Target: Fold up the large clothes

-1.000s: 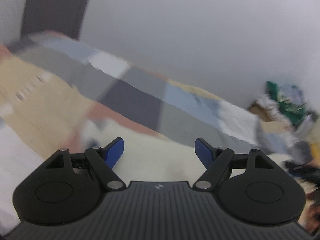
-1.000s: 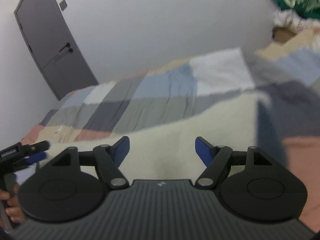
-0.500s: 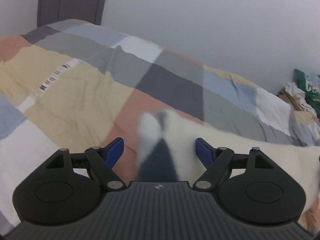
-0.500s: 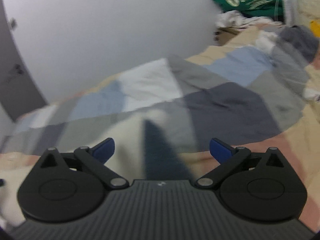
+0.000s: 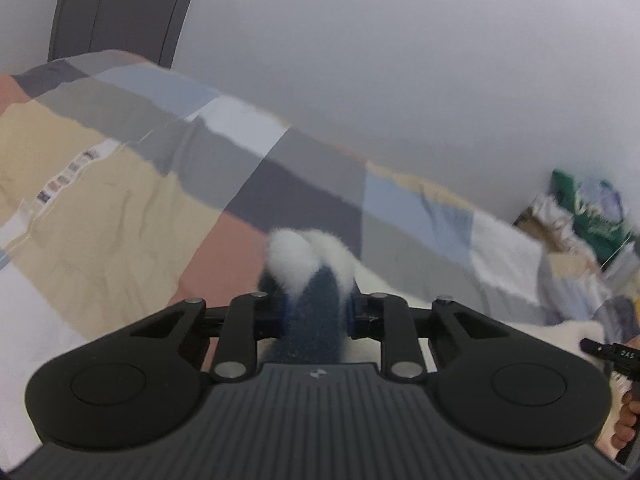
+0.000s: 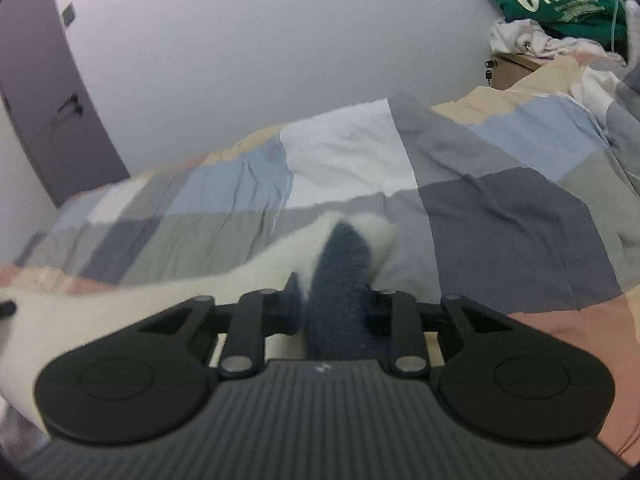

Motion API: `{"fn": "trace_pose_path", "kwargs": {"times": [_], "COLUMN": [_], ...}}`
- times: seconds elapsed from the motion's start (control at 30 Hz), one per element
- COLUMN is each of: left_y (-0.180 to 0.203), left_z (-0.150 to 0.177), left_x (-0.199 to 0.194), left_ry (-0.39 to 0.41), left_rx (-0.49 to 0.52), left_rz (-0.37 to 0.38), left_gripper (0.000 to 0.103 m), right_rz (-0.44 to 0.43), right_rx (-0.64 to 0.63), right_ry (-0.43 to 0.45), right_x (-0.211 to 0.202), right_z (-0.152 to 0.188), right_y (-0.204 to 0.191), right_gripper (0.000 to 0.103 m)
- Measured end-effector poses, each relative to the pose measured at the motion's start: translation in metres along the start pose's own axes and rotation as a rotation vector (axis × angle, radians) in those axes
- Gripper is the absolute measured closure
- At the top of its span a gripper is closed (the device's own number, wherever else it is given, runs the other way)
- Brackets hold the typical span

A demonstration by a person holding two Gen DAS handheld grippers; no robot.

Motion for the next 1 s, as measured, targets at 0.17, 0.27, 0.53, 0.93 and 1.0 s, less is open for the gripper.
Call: {"fn": "trace_pose_path", "kwargs": {"times": [0.17,0.27,0.53,0.93,1.0], "left_y": [0.002,-0.002,-0.013,0.015,0.028], "left_z": [0.002,0.013,0.015,0.042,0.057], "left_x": [0.018,0.043,0.043,-0.059,-0.067], "left_ry": [0.002,-0.082,-0.139,-0.076,-0.105], "left_rx": [0.020,0.043,-0.010,-0.059,-0.054], "left_rz": [-0.032,-0.071,-0.067,-0.014,0.026], "left_gripper": [0.075,0.070,0.048,0.019,0.019], "right_rz": [0.042,0.096,0.143,0.124,0.104], "right_rx": [0.047,0.039,0.026,-0.121,-0.137], "right_ry": [0.067,0.007,-0.035,0.085,0.082], "right_x": [0.003,0.019,0.016,-0.038,-0.041], "right_z": [-0.006,0.003,0.009,0.004,0.007], "right_y": [0.011,0.015,0.014,-0.033,-0.042], "right_gripper": [0.076,0.075,0.066,0.018,0.018]}}
Point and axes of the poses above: each gripper's, at about its wrist camera, not at the fingertips, and x roughly the way its jaws point, y to its right, z to its underside, the point moved 3 cm from there along x, roughly the way its jaws point, and after that the axes turned 13 degrees about -z, right-handed, at the moved point
